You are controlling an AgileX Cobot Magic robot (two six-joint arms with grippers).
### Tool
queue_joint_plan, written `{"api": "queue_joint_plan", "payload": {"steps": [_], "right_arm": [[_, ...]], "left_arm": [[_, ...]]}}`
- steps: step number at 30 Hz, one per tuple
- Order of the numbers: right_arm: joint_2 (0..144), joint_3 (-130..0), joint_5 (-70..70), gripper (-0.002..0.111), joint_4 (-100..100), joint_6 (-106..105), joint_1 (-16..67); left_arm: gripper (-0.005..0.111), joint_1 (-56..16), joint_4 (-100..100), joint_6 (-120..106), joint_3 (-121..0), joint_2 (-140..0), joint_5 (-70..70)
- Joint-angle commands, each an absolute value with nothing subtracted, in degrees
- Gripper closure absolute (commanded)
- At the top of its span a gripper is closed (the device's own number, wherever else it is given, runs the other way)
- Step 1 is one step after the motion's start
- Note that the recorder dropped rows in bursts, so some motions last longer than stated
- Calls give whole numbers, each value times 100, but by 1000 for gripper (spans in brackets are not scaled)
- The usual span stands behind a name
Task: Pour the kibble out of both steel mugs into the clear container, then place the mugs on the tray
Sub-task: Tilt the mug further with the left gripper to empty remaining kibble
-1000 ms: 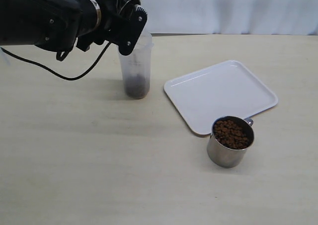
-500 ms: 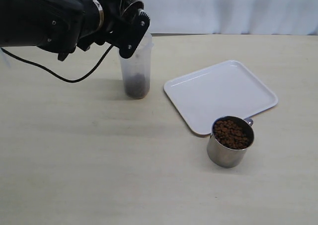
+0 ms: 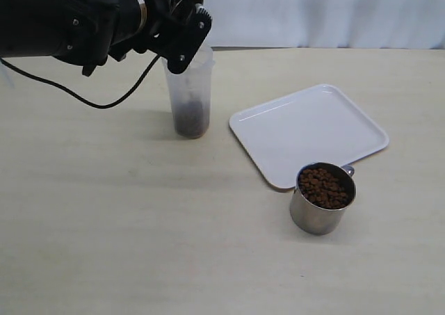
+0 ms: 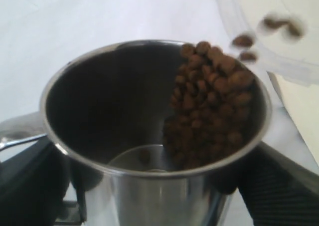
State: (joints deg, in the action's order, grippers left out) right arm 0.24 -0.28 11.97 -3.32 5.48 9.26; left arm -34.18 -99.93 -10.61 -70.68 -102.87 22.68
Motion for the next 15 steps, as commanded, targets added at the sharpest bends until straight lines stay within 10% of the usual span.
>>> {"api": "queue_joint_plan", "payload": {"steps": [1, 15], "right_arm": [[0, 0, 1210, 103, -348, 523, 945], [0, 0, 1210, 103, -348, 523, 945]], "left_arm": [[107, -3470, -9995, -1349, -7108, -10239, 2280], [107, -3470, -9995, -1798, -7108, -10239, 2237]]}}
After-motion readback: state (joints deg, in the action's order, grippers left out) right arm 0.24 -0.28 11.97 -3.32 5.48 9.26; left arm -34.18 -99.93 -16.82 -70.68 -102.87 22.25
